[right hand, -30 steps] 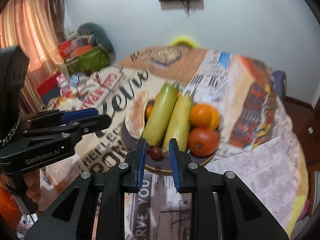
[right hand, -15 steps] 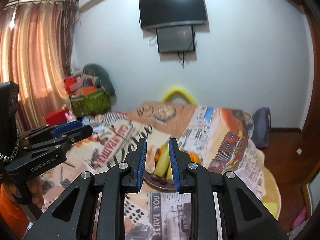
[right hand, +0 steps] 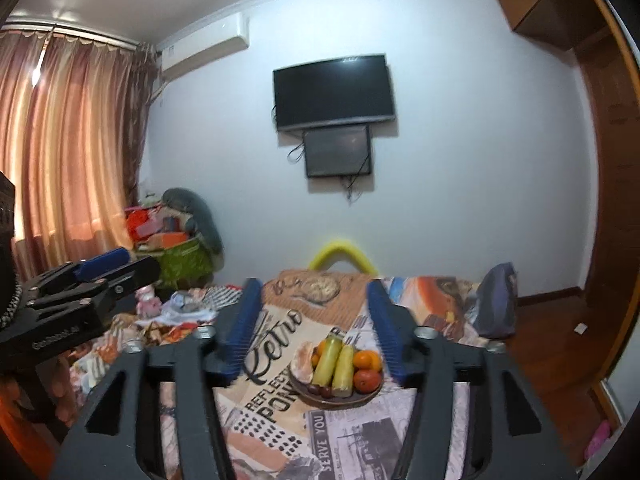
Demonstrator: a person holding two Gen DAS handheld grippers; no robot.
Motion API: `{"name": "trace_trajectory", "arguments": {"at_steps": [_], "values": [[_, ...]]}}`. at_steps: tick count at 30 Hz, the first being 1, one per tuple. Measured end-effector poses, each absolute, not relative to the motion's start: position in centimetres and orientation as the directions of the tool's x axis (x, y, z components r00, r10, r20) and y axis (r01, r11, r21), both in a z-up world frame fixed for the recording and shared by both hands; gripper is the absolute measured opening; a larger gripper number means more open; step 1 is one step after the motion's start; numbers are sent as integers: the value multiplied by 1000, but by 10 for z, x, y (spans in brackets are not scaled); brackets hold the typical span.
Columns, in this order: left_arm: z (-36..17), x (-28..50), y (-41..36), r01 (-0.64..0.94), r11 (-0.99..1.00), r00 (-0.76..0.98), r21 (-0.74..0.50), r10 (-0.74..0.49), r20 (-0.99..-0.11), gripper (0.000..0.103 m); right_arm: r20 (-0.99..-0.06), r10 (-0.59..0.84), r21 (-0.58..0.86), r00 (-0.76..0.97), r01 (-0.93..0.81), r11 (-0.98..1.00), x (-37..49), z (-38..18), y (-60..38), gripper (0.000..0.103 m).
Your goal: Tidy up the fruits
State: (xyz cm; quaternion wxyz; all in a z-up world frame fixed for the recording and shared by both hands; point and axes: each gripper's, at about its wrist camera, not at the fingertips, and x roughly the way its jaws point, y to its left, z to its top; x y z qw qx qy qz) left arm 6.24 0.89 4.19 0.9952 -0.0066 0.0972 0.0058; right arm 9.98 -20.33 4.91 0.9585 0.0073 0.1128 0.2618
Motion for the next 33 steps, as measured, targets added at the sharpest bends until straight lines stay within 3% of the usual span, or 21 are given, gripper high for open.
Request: {"name": "trace_trajectory", "arguments": {"at_steps": [2,4,11,13,33], "values": [[44,57,9,-14,1000,982,-19,10,-190,73,-197,487,77,851,-482,873,96,47,-203,68],[43,56,10,-14,1000,982,-26,9,-186,86,-188,478,90,858,-470,878,93,47,-203,78],[41,48,9,-27,999,986,-23,23,-166,97,-148,432,72,890,-426,902,83,51,-202,92],[40,47,9,-24,999,986,-27,20,-166,99,-140,419,68,897,-413,908,81,52,-202,102],[34,46,9,-35,999,986,-33,29,-162,102,-128,399,40,908,-397,917,67,47,-206,103]]}}
